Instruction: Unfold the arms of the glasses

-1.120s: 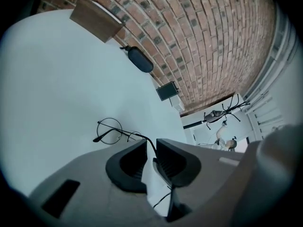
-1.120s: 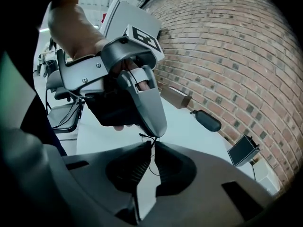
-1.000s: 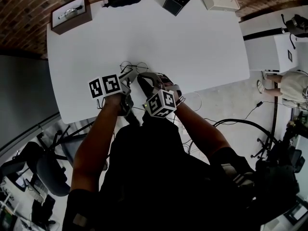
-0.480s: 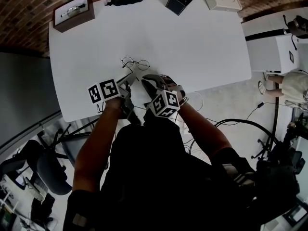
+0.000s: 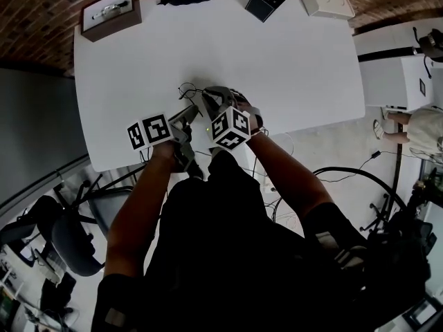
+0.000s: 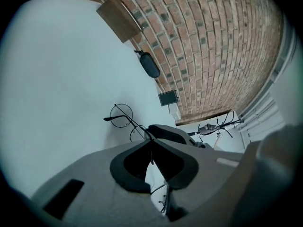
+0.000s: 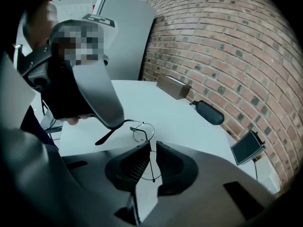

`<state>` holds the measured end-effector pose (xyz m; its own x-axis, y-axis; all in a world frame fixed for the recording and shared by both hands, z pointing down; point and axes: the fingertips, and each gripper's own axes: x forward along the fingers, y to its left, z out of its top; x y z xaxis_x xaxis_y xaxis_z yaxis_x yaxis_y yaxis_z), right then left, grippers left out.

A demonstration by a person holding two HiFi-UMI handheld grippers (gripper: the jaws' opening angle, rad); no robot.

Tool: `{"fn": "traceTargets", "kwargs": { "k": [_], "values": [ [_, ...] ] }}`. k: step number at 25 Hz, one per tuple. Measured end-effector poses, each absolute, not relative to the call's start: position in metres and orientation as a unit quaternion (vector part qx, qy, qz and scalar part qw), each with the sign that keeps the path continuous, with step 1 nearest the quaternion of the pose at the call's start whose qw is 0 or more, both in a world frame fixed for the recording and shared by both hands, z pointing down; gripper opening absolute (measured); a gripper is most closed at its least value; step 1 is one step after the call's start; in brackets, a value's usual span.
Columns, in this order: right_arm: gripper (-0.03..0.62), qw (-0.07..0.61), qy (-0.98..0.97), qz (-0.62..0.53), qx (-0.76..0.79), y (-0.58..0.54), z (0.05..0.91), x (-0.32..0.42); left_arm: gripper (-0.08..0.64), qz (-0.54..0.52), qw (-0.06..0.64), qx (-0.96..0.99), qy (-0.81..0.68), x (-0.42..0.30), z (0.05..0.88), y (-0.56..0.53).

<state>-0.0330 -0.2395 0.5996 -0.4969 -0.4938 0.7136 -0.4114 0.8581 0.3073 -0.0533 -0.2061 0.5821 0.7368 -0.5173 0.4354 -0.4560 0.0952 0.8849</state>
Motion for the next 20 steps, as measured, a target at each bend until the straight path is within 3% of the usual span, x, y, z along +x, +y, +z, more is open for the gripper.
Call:
{"fn": "traceTargets", "kwargs": {
  "k": [9, 20],
  "values": [
    [0.025, 0.469, -0.861, -0.105, 0.165, -0.24, 0.626, -0.051, 0.023, -0.043, 0.659, 0.665, -0.347, -0.066, 0.578, -0.208],
    [0.025, 0.459, -0.867, -0.158, 0.109, -0.24, 0.625, -0.073, 0.021, -0.051, 0.67, 0.662, -0.332, -0.067, 0.577, -0.204]
  ]
}}
